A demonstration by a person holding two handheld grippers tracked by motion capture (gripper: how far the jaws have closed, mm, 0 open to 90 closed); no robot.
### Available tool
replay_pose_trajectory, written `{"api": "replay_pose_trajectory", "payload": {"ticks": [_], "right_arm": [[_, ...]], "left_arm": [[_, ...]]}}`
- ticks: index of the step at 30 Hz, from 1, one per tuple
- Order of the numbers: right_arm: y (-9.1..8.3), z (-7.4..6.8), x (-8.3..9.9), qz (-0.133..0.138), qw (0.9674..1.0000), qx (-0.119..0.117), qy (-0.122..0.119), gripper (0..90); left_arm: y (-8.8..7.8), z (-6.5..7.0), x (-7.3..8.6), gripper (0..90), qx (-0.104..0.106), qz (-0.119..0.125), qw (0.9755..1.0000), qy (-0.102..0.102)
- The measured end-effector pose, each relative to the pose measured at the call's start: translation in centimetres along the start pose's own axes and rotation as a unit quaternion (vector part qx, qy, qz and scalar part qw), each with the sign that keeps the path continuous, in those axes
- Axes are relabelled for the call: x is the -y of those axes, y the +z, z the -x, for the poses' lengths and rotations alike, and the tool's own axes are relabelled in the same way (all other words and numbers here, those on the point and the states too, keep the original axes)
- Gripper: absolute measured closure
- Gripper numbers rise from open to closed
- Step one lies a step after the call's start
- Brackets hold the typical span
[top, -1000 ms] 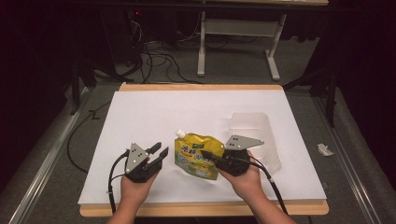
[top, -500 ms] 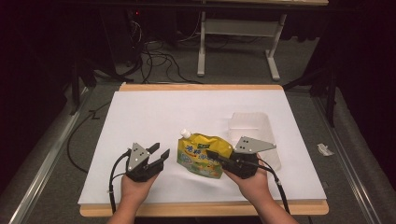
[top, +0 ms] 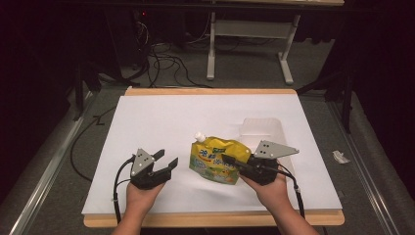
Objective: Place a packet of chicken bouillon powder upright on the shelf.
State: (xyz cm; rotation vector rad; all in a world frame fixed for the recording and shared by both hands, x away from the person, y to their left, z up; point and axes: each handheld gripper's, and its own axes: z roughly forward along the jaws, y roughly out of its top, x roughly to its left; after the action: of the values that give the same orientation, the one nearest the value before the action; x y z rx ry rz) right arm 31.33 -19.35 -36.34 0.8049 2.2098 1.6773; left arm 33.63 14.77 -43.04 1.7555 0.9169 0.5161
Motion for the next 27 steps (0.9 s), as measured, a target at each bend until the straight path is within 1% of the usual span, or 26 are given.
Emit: {"api": "replay_pose_trajectory", "payload": {"ticks": [13, 22, 27], "right_arm": [[-1.7, 0.0, -1.5, 0.025, 0.9996, -0.006, -0.015, 90.0], [-3.0, -0.1, -2.4, 0.041, 0.9989, -0.003, -0.022, 90.0], [-3.8, 0.1, -2.8, 0.053, 0.9984, 0.0, -0.023, 90.0]], "left_arm": [[0.0, -0.2, 0.0, 39.0, 0.0, 0.0, 1.0, -0.002], [-0.1, -0.1, 0.0, 39.0, 0.002, 0.001, 1.0, -0.001], [-0.1, -0.2, 0.0, 39.0, 0.003, 0.002, 1.0, -0.003]]}}
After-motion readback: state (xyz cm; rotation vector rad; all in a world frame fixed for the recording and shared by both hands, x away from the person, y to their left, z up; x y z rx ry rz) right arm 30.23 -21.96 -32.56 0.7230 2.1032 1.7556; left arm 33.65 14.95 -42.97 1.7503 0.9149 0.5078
